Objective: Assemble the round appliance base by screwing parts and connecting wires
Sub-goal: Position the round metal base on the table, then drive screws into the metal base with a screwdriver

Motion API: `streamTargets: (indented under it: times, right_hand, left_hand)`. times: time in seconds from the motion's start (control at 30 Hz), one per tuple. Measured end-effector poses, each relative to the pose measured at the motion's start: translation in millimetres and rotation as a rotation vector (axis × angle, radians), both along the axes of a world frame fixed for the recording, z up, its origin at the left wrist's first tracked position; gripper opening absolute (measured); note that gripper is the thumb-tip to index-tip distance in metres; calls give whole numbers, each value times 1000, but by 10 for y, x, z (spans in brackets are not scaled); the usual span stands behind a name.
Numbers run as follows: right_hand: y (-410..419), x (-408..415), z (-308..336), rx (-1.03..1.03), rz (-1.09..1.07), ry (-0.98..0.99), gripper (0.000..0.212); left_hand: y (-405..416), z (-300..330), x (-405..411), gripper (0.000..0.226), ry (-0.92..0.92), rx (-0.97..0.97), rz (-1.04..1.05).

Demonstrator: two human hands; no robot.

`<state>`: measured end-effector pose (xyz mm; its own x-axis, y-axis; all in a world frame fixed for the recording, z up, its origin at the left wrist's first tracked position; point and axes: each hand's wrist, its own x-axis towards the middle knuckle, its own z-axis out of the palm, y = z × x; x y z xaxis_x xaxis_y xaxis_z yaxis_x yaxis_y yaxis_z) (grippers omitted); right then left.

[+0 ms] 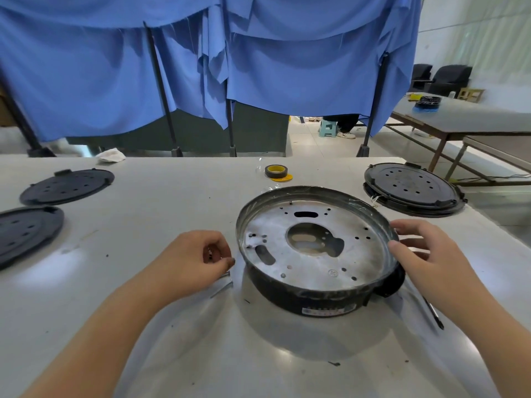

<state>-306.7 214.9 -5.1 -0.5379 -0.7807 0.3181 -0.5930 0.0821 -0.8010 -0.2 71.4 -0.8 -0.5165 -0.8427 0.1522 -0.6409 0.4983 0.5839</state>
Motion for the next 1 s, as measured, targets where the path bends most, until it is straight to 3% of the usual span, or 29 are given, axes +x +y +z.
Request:
streamTargets:
  times: [0.17,0.43,0.5,0.67,0.73,0.9,1.0]
  right_hand:
    - [3,32,-14,5,-3,33,26]
    - [5,127,-35,25,71,158,18]
    - [11,124,-34,18,77,195,16]
    - [60,232,75,-142,104,295,13]
    - [102,347,141,-227,184,269,8]
    - [247,734,161,-297,497,247,10]
    - [283,827,145,-290,538,159,9]
  left_hand:
    - [13,-68,2,17,-332,-21,-46]
    - [26,-99,-16,20,-367,-46,-83]
    - [23,-18,4,21,-270,-57,-52]
    - [192,313,-17,13,308,-154,2]
    - [374,362,-134,7,471,-97,-61]
    - [821,226,-444,8,526,-34,-330]
    - [905,172,-501,10,595,16,-380]
